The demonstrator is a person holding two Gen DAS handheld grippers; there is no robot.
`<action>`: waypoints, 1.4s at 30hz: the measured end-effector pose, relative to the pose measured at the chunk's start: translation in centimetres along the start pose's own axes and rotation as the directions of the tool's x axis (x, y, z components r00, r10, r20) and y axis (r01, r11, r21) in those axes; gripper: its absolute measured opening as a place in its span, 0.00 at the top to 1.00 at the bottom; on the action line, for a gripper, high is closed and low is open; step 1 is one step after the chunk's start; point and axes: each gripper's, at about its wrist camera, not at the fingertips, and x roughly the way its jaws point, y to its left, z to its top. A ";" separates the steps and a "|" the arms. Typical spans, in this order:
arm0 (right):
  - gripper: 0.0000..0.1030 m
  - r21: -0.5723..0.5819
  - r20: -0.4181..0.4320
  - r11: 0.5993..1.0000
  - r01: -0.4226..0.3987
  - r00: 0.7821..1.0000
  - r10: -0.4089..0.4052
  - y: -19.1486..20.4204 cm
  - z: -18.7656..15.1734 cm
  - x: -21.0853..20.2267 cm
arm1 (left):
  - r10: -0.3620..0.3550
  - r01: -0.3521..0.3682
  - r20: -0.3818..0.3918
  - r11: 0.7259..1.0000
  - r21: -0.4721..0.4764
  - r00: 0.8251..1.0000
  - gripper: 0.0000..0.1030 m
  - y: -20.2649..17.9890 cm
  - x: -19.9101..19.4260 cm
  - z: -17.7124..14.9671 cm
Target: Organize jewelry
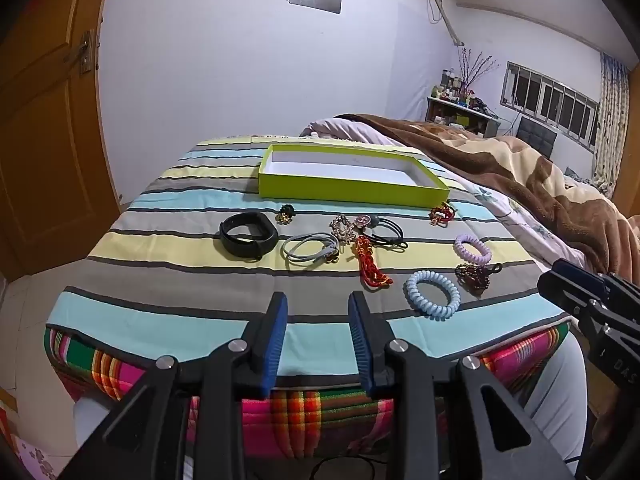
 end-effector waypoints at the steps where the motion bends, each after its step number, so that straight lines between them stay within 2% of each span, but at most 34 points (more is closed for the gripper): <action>1: 0.68 -0.003 -0.008 1.000 0.001 1.000 -0.001 0.1 0.0 0.1 | 0.005 -0.005 0.001 1.000 0.007 1.000 0.68 0.0 0.0 0.0; 8: 0.68 -0.001 -0.016 1.000 -0.007 1.000 0.007 0.0 -0.1 0.3 | -0.019 0.018 -0.006 1.000 -0.021 1.000 0.68 1.2 0.2 -0.1; 22: 0.68 0.000 -0.020 1.000 -0.013 1.000 0.013 0.3 -0.1 0.3 | 0.038 -0.038 0.018 0.999 0.004 0.999 0.68 0.4 -0.6 0.0; 42: 0.68 0.006 -0.025 1.000 -0.011 1.000 0.011 0.1 0.1 0.4 | 0.048 -0.048 0.022 0.999 -0.006 0.999 0.68 0.4 -0.7 0.2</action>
